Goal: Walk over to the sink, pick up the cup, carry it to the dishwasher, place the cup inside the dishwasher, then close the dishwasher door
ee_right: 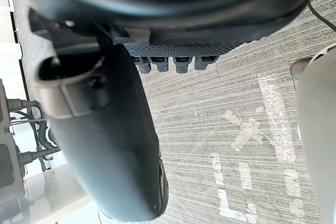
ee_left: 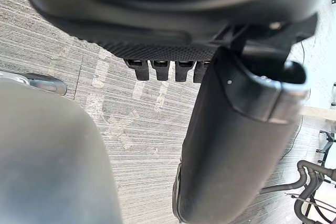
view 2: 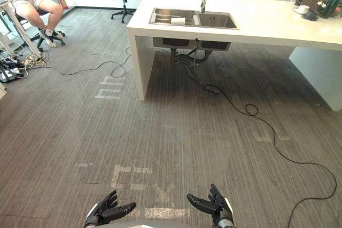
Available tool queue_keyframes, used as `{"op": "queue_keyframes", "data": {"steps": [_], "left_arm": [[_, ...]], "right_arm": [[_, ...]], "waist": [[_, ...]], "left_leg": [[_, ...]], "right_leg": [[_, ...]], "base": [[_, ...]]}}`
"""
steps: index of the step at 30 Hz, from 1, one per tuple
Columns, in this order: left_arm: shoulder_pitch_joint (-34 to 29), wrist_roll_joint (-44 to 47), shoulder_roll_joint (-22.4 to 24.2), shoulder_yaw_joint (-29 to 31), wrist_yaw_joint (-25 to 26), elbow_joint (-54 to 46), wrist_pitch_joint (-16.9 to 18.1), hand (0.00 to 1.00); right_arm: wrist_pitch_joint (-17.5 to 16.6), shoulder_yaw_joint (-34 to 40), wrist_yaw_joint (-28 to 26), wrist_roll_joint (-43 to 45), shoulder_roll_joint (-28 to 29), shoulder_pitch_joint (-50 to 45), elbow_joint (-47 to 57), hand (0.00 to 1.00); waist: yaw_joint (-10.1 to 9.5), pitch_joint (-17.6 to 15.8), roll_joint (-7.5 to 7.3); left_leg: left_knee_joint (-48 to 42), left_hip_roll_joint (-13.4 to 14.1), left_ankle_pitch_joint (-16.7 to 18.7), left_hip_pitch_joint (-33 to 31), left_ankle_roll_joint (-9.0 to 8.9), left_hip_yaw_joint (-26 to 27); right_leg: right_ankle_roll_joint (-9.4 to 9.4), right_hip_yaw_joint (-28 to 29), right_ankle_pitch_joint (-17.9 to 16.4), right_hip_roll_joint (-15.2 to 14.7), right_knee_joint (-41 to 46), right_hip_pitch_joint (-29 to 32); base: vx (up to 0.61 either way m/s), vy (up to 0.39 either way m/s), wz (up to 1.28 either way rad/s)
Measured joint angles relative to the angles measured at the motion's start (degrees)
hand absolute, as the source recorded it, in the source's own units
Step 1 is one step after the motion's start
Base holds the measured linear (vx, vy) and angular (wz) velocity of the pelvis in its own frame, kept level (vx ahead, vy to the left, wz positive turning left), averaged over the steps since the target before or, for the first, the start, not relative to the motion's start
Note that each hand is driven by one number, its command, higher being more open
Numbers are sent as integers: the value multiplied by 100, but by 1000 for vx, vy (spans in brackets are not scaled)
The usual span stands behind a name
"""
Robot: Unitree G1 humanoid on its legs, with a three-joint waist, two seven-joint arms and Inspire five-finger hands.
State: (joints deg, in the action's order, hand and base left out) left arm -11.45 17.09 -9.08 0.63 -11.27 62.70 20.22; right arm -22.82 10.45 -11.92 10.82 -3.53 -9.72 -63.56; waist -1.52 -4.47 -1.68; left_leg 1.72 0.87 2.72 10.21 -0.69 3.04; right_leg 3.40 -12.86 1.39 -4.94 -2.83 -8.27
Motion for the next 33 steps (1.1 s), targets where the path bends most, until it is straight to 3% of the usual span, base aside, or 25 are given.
{"op": "queue_keyframes", "data": {"steps": [8,11,13,15,16,17,19,21,23,25,28,29,30,32,33], "left_arm": [[-1,-1,8,5,-1,0,34,100],[-22,5,17,9,-1,-8,153,100],[-68,45,31,13,-2,-82,198,100],[-135,104,14,17,-6,-214,293,100],[-140,106,3,17,-2,-229,325,100],[-144,112,4,23,5,-229,343,100],[-243,158,29,59,11,-249,366,100],[-267,213,-13,66,16,-258,367,100],[-272,212,-4,64,19,-264,370,100],[-246,211,-8,63,17,-324,368,100],[-99,226,-44,17,3,-443,362,100],[-69,225,-71,8,0,-459,330,100],[-65,227,-38,21,4,-480,262,100],[-123,212,122,104,2,-572,242,100],[-175,182,241,169,-30,-641,253,100]], "right_arm": [[-22,28,65,19,1,-30,0,100],[-107,43,65,43,-5,-59,1,100],[-143,57,63,54,-23,-63,17,100],[-227,107,59,65,-51,-176,88,100],[-240,153,58,88,-59,-206,126,100],[-244,167,60,104,-77,-204,137,100],[-268,151,37,121,-97,-159,187,100],[-318,153,-15,164,-96,-162,192,100],[-402,139,-71,182,-96,-155,223,100],[-487,106,-148,274,-97,-110,243,100],[-570,27,-263,355,-108,-111,334,100],[-581,28,-319,354,-110,-131,337,100],[-573,43,-359,362,-122,-157,344,100],[-570,45,-366,359,-171,-157,444,100],[-569,44,-366,356,-197,-155,535,100]], "waist": [[-6,1,2],[-13,-7,11],[-21,-40,31],[-37,-98,-39],[-50,-136,-4],[-53,-159,-27],[-89,-264,-45],[-73,-398,-67],[-72,-443,-20],[-73,-544,-9],[-56,-671,-30],[-46,-697,-66],[-18,-696,13],[2,-618,92],[17,-547,220]], "left_leg": [[-107,8,62,-23,-4,69],[-466,29,269,-132,0,150],[-820,49,496,-253,24,192],[-1431,17,906,-455,133,254],[-1617,-37,1033,-496,192,280],[-1704,-71,1123,-500,233,313],[-1965,-131,1327,-473,309,458],[-1971,-134,1377,-275,388,432],[-2015,22,1502,-208,321,379],[-2059,190,1601,-165,213,322],[-2309,474,1888,-116,-160,130],[-2399,517,2099,39,-290,58],[-2370,648,2239,289,-401,-14],[-2622,816,2238,362,-445,-60],[-3217,982,2180,61,-377,-131]], "right_leg": [[-1,39,1,0,19,0],[16,121,-24,-1,107,17],[5,169,-227,-27,471,152],[162,175,-846,-235,1550,578],[228,151,-1000,-386,2030,754],[271,107,-1094,-489,2379,882],[120,-182,-1068,-934,4142,1691],[172,-307,-1082,-1118,4776,1932],[179,-573,-1307,-1036,4487,2001],[182,-690,-1307,-879,4083,2112],[146,-557,-1213,-634,3444,2364],[-47,-492,-949,-692,3439,2314],[-165,-568,-998,-692,3889,2257],[-197,-717,-1578,-619,4267,2212],[-279,-810,-1813,-499,4342,2168]], "base": [[-5,-1,-2],[-34,8,-13],[-46,27,-11],[-40,66,0],[-15,81,-3],[-24,88,-26],[-7,72,-28],[96,13,0],[138,-41,6],[214,-112,11],[326,-224,31],[419,-299,35],[436,-310,38],[473,-293,25],[474,-295,13]]}}
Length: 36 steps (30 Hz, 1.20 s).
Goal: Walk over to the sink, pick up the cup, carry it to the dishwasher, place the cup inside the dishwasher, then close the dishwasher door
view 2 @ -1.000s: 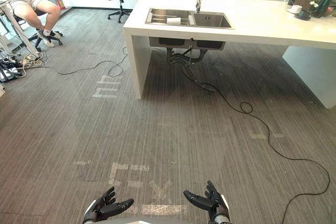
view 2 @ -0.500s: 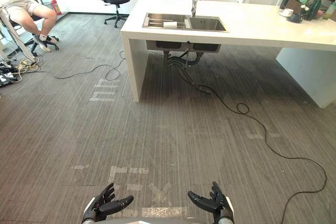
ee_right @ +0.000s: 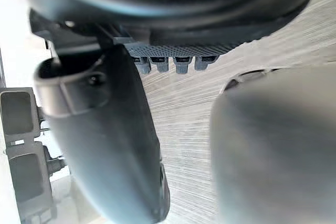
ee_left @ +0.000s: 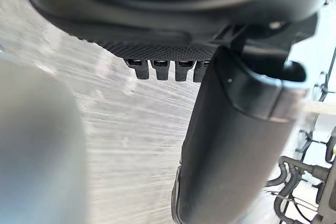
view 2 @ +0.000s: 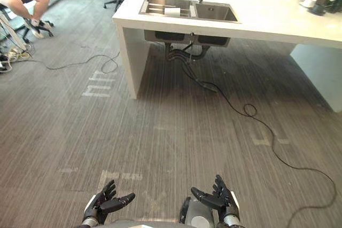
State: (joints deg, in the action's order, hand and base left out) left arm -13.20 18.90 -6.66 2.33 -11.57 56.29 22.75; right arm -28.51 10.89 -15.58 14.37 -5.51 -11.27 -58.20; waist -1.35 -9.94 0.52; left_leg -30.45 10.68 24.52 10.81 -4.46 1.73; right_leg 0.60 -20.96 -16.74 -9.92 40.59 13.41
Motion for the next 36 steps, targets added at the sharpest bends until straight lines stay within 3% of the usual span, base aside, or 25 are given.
{"op": "queue_keyframes", "data": {"steps": [2,3,4,6,8,9,11,12,13,14,15,16,18,19,21,22,23,25,28,31,32,33,34,35,36], "left_arm": [[-41,-36,55,3,-11,4,9,100],[-78,-36,94,2,-6,30,23,100],[-117,-28,117,3,-9,30,31,100],[-177,18,56,24,-44,25,86,100],[-161,33,54,83,-48,-8,155,100],[-152,42,55,91,-56,-85,203,100],[-152,74,93,149,-57,-231,310,100],[-161,109,149,162,-22,-277,427,100],[-225,140,209,132,10,-329,531,100],[-287,143,235,121,22,-367,575,100],[-286,214,192,201,-32,-316,556,100],[-211,244,-37,130,-7,-338,570,100],[-71,314,-73,134,41,-339,572,100],[-60,367,-56,128,44,-364,574,100],[-56,484,54,113,114,-389,611,100],[-53,484,71,91,152,-388,613,100],[-69,482,73,-4,246,-388,617,100],[-61,474,72,-151,329,-397,632,100],[136,477,52,-235,511,-428,638,100],[293,487,-41,-244,549,-538,640,100],[285,487,-78,-242,579,-648,640,100],[207,490,-106,-210,724,-892,651,100],[125,490,-105,-139,809,-1032,694,100],[84,492,-80,-86,900,-1129,721,100],[-49,491,21,-5,1097,-1438,844,100]], "right_arm": [[3,-7,3,-4,-18,11,51,100],[33,-22,26,-6,-68,59,48,100],[52,-28,52,-16,-106,60,39,100],[74,-57,86,-29,-110,48,28,100],[76,-43,149,-20,-170,76,44,100],[86,-6,200,-10,-200,100,53,100],[95,11,273,5,-235,128,79,100],[95,2,309,5,-271,157,89,100],[95,-23,326,5,-278,146,109,100],[95,-65,323,3,-253,135,116,100],[143,-134,362,2,-22,186,73,100],[139,-198,356,-12,139,186,165,100],[138,-234,347,-48,158,185,304,100],[144,-234,346,-51,145,200,303,100],[170,-264,314,-116,157,302,248,100],[170,-300,287,-137,155,309,214,100],[172,-371,228,-237,130,305,121,100],[171,-480,166,-279,127,275,35,100],[151,-532,96,-282,116,279,-65,100],[150,-523,107,-271,95,259,-108,100],[151,-523,113,-273,91,255,-99,100],[171,-532,115,-275,107,228,-86,100],[205,-560,110,-276,127,210,-72,100],[237,-571,105,-277,115,207,-56,100],[359,-573,96,-280,100,220,52,100]], "waist": [[46,82,108],[76,72,194],[63,39,253],[46,-5,180],[15,-36,134],[-15,-75,85],[-128,-131,30],[-220,-150,86],[-276,-148,201],[-306,-131,280],[-384,-112,104],[-396,-53,-220],[-435,29,-420],[-440,36,-422],[-425,62,-350],[-417,64,-322],[-419,84,-249],[-406,62,-178],[-324,28,-81],[-231,19,-101],[-228,10,-139],[-233,18,-198],[-251,44,-248],[-231,54,-217],[-261,104,-137]], "left_leg": [[-979,177,-356,-481,66,-125],[-2170,486,-847,-1013,136,-52],[-2789,617,-801,-1255,196,96],[-3183,520,-677,-1672,292,360],[-2677,151,-506,-2092,336,787],[-1951,-215,-453,-2329,395,1066],[-633,-786,-707,-2713,442,1372],[545,-1058,-1430,-2853,413,1360],[1490,-1071,-2299,-2883,401,1277],[1673,-974,-2715,-2887,476,1238],[1280,-1008,-2893,-2884,1104,1266],[1131,-1171,-2582,-2910,1162,1309],[840,-1354,-2120,-2879,1215,1471],[752,-1409,-1947,-2825,1241,1511],[623,-1540,-1419,-2409,1265,1568],[644,-1552,-1324,-2264,1257,1563],[756,-1559,-1209,-1925,1223,1549],[1089,-1547,-1162,-1350,1173,1484],[1533,-1394,-1117,-808,1090,1189],[1534,-1287,-986,-657,861,786],[1517,-1299,-916,-573,758,677],[1444,-1306,-751,-384,595,520],[1380,-1309,-657,-299,443,478],[1323,-1257,-593,-255,353,433],[1196,-1084,-544,-250,267,419]], "right_leg": [[-75,-127,-224,127,-39,-148],[-136,-239,-343,352,-359,-543],[-248,-262,-381,515,-668,-892],[-274,-298,-241,633,-1290,-1542],[-249,-291,-176,622,-1851,-2058],[-241,-289,-170,523,-2135,-2352],[-240,-240,-171,384,-2410,-2729],[-219,-72,-169,415,-2450,-2884],[-175,184,-181,616,-2449,-3097],[-117,337,-212,752,-2427,-3217],[38,618,-300,691,-2318,-3406],[99,839,-260,444,-2066,-3316],[316,1191,-83,160,-1241,-3000],[431,1278,54,56,-889,-2894],[917,1465,943,-272,672,-2332],[924,1425,939,-344,1090,-2154],[790,1172,793,-458,1685,-1827],[784,740,392,-495,1784,-1460],[707,170,-6,-286,420,-697],[627,315,215,-100,-1062,-254],[477,427,457,-108,-1318,-176],[185,433,840,-136,-1460,-171],[112,441,1082,-136,-1440,-192],[185,387,1036,-142,-1330,-243],[112,253,859,-50,-1325,-315]], "base": [[457,-308,19],[532,-322,18],[448,-230,12],[458,-163,-4],[473,-120,-3],[615,-50,-5],[527,-14,-17],[546,85,-38],[663,128,-46],[674,188,-54],[557,178,-33],[548,166,-25],[476,134,-9],[527,161,-20],[527,186,-22],[590,231,-16],[557,205,-10],[395,124,-1],[344,16,30],[365,-99,72],[335,-173,67],[423,-270,68],[379,-284,67],[387,-311,47],[353,-309,42]]}}
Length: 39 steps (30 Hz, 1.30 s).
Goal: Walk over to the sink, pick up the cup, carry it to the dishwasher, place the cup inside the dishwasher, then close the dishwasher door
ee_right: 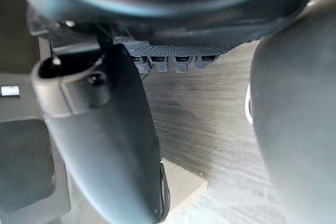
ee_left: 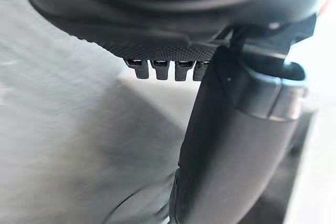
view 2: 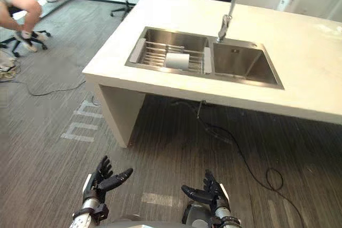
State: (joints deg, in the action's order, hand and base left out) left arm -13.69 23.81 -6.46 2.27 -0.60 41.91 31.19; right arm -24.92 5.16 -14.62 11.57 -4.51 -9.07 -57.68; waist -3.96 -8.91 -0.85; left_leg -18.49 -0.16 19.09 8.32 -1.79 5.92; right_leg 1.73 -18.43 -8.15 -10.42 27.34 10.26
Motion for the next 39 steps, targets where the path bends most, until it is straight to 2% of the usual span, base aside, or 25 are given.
{"op": "queue_keyframes", "data": {"steps": [2,4,5,6,8,10,11,13,14,15,16,17,20,22,23,24,26,27,29,31,33,34,35,36,39], "left_arm": [[-188,-12,101,104,258,-671,166,100],[-393,-16,221,136,490,-1756,238,100],[-417,-12,234,140,499,-2004,259,100],[-419,-10,234,138,442,-2495,295,100],[-383,-13,229,118,244,-3108,332,100],[-384,-15,206,21,13,-3595,402,100],[-383,-19,186,-86,-95,-3902,401,100],[-385,-30,208,-224,-254,-4326,381,100],[-387,-85,224,-310,-306,-4520,365,100],[-406,-151,252,-375,-334,-4653,328,100],[-429,-155,282,-404,-341,-4713,305,100],[-493,-144,317,-390,-339,-4766,266,100],[-460,-126,318,-396,-341,-4780,111,100],[-490,-130,305,-494,-300,-4789,-72,100],[-505,-132,303,-543,-271,-4795,-94,100],[-557,-131,279,-635,-194,-4873,-102,100],[-637,-136,168,-759,-156,-5034,-128,100],[-638,-169,64,-869,-97,-5074,-128,100],[-592,-373,-55,-1021,57,-5101,-130,100],[-424,-374,-146,-1052,158,-5086,-163,100],[-202,-374,-205,-1015,222,-4996,-217,100],[-140,-375,-227,-992,234,-4970,-251,100],[-67,-375,-243,-935,247,-4921,-284,100],[-49,-382,-159,-855,254,-4798,-306,100],[-91,-522,139,-959,249,-4684,-425,100]], "right_arm": [[79,3,-5,1,-19,82,208,100],[229,9,18,-12,-158,77,418,100],[263,10,31,-41,-195,58,423,100],[311,9,78,-54,-248,2,434,100],[346,92,137,-47,-317,-93,438,100],[350,201,170,-41,-389,-174,444,100],[380,251,210,-41,-424,-221,461,100],[473,297,241,-48,-422,-266,526,100],[476,295,260,-49,-417,-277,546,100],[475,283,269,-49,-437,-288,556,100],[474,266,271,-51,-481,-306,563,100],[488,149,331,-62,-480,-324,516,100],[467,-137,355,-231,-344,-413,649,100],[469,-160,369,-278,-213,-385,653,100],[468,-159,365,-283,-187,-382,656,100],[461,-159,340,-299,-151,-366,694,100],[431,-153,323,-326,-51,-394,703,100],[420,-119,307,-396,-2,-467,711,100],[364,-77,224,-454,27,-554,713,100],[250,30,195,-498,71,-514,715,100],[216,62,167,-503,85,-480,716,100],[221,62,165,-505,90,-468,716,100],[242,62,159,-505,108,-495,712,100],[265,96,160,-503,82,-504,611,100],[353,380,206,-492,-97,-386,421,100]], "waist": [[-10,-33,64],[-14,-72,224],[-17,-73,240],[-32,-74,250],[-30,-79,233],[-25,-51,272],[-13,-36,297],[-15,-44,291],[-35,-52,284],[-65,-56,351],[-110,-34,446],[-230,-17,522],[-227,28,379],[-357,33,328],[-375,38,324],[-374,50,293],[-321,125,158],[-296,190,75],[-192,264,37],[-68,278,43],[50,277,45],[70,279,38],[69,315,-35],[77,385,-19],[36,516,396]], "left_leg": [[-739,224,5,-415,-27,16],[-2206,595,-255,-1016,-208,140],[-2541,665,-436,-1135,-199,168],[-3215,853,-618,-1399,-76,268],[-3527,994,-528,-1672,9,305],[-3042,1012,-471,-1766,-12,389],[-2436,952,-426,-1744,-46,497],[-1665,750,-411,-1771,-67,618],[-999,517,-484,-1782,-48,583],[-265,330,-774,-1779,-17,523],[150,299,-1037,-1757,-10,440],[234,262,-1540,-1565,259,538],[-151,123,-1166,-1637,460,679],[-370,141,-778,-1542,541,939],[-365,144,-662,-1424,553,1042],[-338,126,-511,-1242,542,1158],[-259,35,-387,-988,542,1223],[-110,-18,-373,-789,532,1230],[253,5,-383,-342,470,1183],[407,155,-381,-163,353,1075],[438,312,-375,-83,221,897],[430,347,-357,-55,163,847],[412,347,-296,28,43,779],[380,372,-191,113,-111,708],[430,663,-388,119,-195,634]], "right_leg": [[-87,-140,-192,126,-37,-42],[-230,-308,-415,263,-65,-315],[-248,-339,-466,281,-96,-427],[-284,-436,-517,310,-263,-709],[-265,-512,-507,312,-567,-1036],[-198,-532,-463,301,-843,-1272],[-159,-547,-440,265,-988,-1401],[-114,-548,-420,194,-1179,-1584],[-35,-505,-487,97,-1255,-1686],[122,-408,-572,47,-1238,-1750],[205,-331,-621,71,-1192,-1756],[360,-51,-735,60,-1046,-1763],[438,326,-757,-74,-1136,-1803],[442,627,-758,-165,-856,-1737],[433,696,-763,-231,-476,-1613],[432,740,-756,-404,469,-1229],[484,764,-617,-671,1799,-690],[474,720,-624,-733,2293,-501],[274,310,-755,-732,2516,-225],[146,-99,-835,-649,2104,89],[137,-323,-820,-536,1556,289],[106,-370,-764,-479,1309,310],[-18,-404,-270,-395,593,271],[-91,-476,-154,-378,327,149],[-126,-694,-170,-11,-203,-177]], "base": [[294,-293,26],[270,-249,19],[280,-182,23],[287,-182,25],[252,-153,20],[193,-33,6],[232,34,7],[216,80,4],[208,153,-13],[209,173,-26],[228,209,-67],[245,188,-63],[282,159,-30],[264,142,-55],[194,126,-58],[194,118,-51],[195,77,-28],[296,43,-3],[273,17,7],[275,-69,22],[300,-144,38],[304,-214,39],[314,-263,26],[314,-252,16],[286,-214,12]]}}
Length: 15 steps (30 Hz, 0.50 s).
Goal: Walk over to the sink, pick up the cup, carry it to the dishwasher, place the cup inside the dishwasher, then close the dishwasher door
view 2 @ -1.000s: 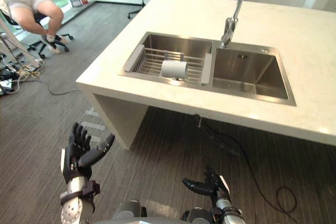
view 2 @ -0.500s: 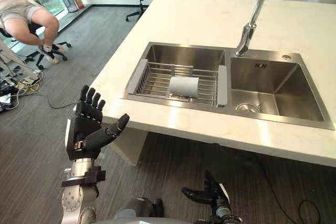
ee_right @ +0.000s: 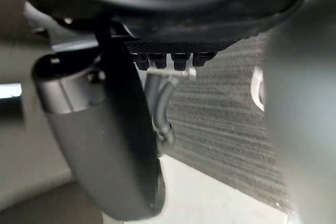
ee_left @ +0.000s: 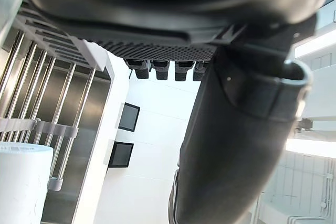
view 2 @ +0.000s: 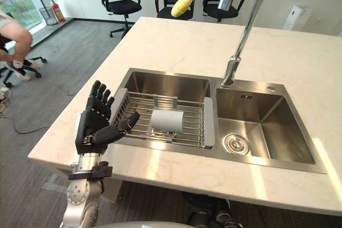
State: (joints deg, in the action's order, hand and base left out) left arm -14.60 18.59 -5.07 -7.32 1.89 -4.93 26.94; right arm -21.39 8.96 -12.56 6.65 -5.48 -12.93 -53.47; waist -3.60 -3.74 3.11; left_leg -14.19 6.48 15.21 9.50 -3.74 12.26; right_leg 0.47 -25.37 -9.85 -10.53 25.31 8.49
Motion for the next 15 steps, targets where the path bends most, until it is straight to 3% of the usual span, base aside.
{"op": "queue_keyframes", "data": {"steps": [3,5,7,10,12,15], "left_arm": [[-4,-174,-15,-79,-155,10,-37,100],[-16,-179,-22,-103,-239,8,-71,100],[-24,-179,-47,-114,-400,-63,-98,100],[-127,-179,-84,-129,-616,-561,-102,100],[-134,-191,-71,-177,-650,-780,-86,100],[-47,-458,-64,-237,-576,-800,-121,100]], "right_arm": [[76,76,8,-1,-80,74,-214,100],[153,66,5,0,-84,70,-226,100],[175,67,14,3,-63,41,-227,100],[195,64,28,3,-87,7,-240,100],[195,77,26,7,-167,1,-232,100],[204,79,62,-7,-153,65,-213,100]], "waist": [[-36,5,4],[-78,-59,-72],[-176,-81,-62],[-261,-86,-62],[-313,-59,69],[-238,-29,13]], "left_leg": [[-398,48,-315,-107,-88,-59],[-1794,218,-542,-669,-102,-100],[-2582,386,-240,-1110,-75,-132],[-1940,279,-21,-1540,84,-204],[-905,206,-684,-1547,187,-254],[-269,21,-639,-1280,168,-179]], "right_leg": [[-16,-46,-8,92,-345,-295],[-42,-57,49,166,-718,-638],[-60,-6,123,245,-1004,-928],[-47,245,175,304,-1274,-1042],[99,469,247,425,-1267,-1024],[242,649,304,299,-1234,-862]], "base": [[178,-142,7],[123,-115,-6],[93,-60,-23],[75,41,-47],[111,138,-59],[100,150,-22]]}}
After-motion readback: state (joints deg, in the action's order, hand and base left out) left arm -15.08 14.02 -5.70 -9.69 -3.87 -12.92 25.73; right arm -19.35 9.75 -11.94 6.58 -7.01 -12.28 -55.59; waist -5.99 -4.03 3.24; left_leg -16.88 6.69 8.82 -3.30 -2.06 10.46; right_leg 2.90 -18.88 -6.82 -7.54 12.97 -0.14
